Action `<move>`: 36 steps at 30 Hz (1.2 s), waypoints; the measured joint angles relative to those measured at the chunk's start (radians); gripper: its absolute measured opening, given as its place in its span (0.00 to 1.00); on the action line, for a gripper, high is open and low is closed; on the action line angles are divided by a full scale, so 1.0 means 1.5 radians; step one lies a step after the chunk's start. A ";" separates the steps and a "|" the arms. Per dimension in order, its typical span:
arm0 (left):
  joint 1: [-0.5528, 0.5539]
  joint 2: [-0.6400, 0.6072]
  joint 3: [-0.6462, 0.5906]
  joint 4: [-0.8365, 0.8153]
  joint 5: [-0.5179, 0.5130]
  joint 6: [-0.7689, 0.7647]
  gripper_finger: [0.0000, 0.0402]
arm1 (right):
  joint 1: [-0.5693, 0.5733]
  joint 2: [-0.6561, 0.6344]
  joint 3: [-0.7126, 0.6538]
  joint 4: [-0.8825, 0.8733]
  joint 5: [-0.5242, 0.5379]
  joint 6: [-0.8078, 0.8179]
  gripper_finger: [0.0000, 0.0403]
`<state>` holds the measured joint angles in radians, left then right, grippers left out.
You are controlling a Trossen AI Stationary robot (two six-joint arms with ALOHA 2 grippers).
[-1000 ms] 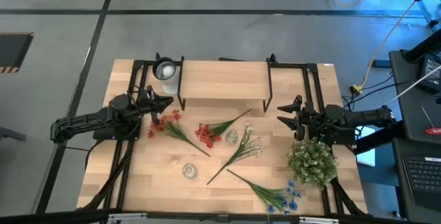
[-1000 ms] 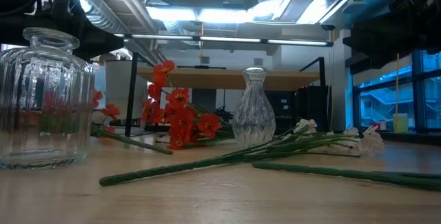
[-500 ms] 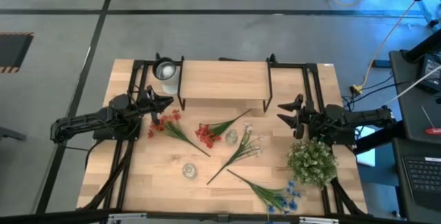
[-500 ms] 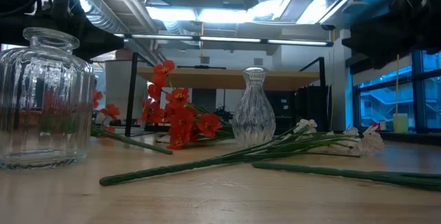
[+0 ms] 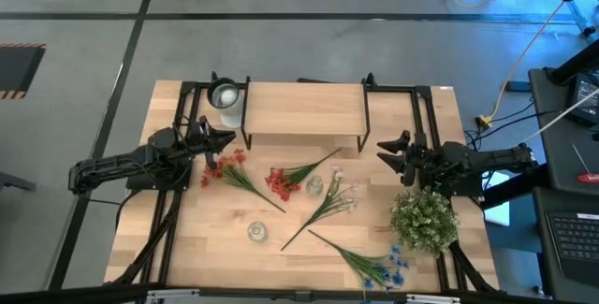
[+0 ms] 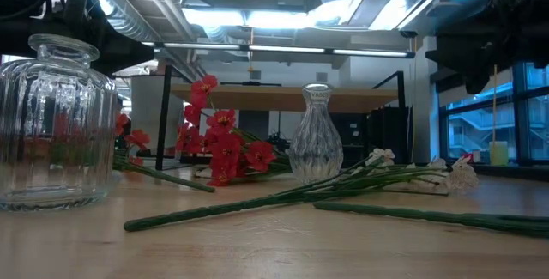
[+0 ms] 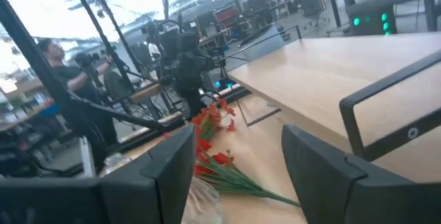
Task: Pick and place flowers into a vace then onto a shelf
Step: Put the left orange flowers into the left transparent vase
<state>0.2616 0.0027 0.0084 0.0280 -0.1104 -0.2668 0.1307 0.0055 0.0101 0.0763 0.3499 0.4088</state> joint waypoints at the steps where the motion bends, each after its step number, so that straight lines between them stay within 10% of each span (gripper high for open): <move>1: 0.000 0.000 0.000 0.000 0.000 0.000 0.13 | 0.000 0.000 0.000 0.004 0.005 0.014 0.54; 36: 0.000 0.000 0.000 0.029 -0.107 0.001 0.13 | 0.000 0.000 0.000 0.001 0.207 0.052 0.54</move>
<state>0.2615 0.0025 0.0086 0.0719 -0.2705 -0.2659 0.1307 0.0055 0.0101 0.0776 0.6609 0.4873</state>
